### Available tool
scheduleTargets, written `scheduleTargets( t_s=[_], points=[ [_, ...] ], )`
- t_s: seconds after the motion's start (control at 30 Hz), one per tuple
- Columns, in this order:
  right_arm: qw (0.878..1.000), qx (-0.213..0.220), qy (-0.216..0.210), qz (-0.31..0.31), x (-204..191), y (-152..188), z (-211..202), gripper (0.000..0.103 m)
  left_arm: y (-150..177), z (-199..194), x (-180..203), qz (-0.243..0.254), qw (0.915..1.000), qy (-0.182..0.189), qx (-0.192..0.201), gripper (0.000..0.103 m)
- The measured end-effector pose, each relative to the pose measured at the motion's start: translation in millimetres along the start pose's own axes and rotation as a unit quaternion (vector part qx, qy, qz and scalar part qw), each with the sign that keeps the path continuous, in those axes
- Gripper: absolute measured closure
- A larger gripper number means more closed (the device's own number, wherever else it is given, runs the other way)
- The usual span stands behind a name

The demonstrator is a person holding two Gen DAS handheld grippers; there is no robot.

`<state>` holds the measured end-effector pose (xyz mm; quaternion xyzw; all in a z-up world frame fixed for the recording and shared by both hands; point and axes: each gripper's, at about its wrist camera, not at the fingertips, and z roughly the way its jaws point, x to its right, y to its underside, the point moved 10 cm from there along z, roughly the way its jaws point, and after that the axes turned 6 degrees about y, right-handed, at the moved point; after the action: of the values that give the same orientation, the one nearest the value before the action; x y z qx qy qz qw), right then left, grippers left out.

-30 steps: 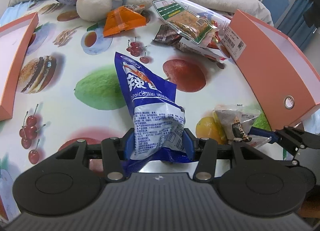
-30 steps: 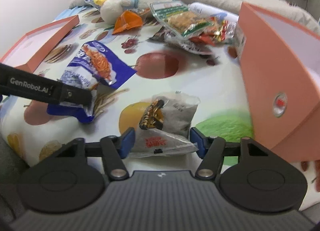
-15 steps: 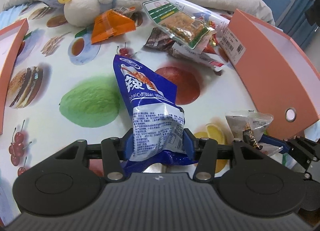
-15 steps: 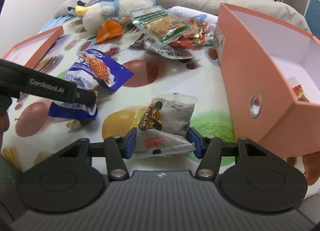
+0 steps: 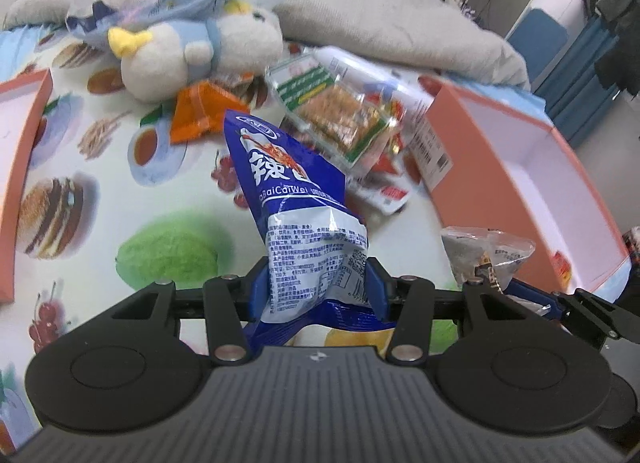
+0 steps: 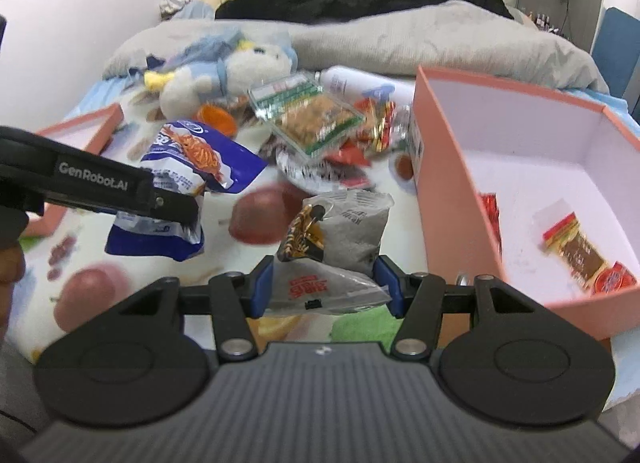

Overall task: Organize snacks
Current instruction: 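Carry both held bags over the open pink box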

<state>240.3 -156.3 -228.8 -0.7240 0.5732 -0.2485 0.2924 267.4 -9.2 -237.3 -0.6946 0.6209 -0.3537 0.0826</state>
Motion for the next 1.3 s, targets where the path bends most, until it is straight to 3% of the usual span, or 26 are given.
scheduleTargets(
  t_s=[0.43, 0.8, 1.07, 1.3],
  points=[
    [0.997, 0.076, 0.018, 0.009, 28, -77, -42, 0.046, -58, -42, 33, 0.006, 0.9981, 0.025, 0.056, 0.048],
    [0.993, 0.108, 0.042, 0.022, 69, -116, -67, 0.047, -105, -67, 97, 0.045, 0.9935, 0.043, 0.096, 0.048],
    [0.991, 0.119, 0.062, 0.025, 110, -127, -62, 0.047, -125, -48, 150, 0.061, 0.9914, 0.065, 0.096, 0.048],
    [0.988, 0.107, 0.092, 0.057, 162, -105, -49, 0.047, -116, -8, 193, 0.084, 0.9911, 0.077, 0.069, 0.048]
  ],
)
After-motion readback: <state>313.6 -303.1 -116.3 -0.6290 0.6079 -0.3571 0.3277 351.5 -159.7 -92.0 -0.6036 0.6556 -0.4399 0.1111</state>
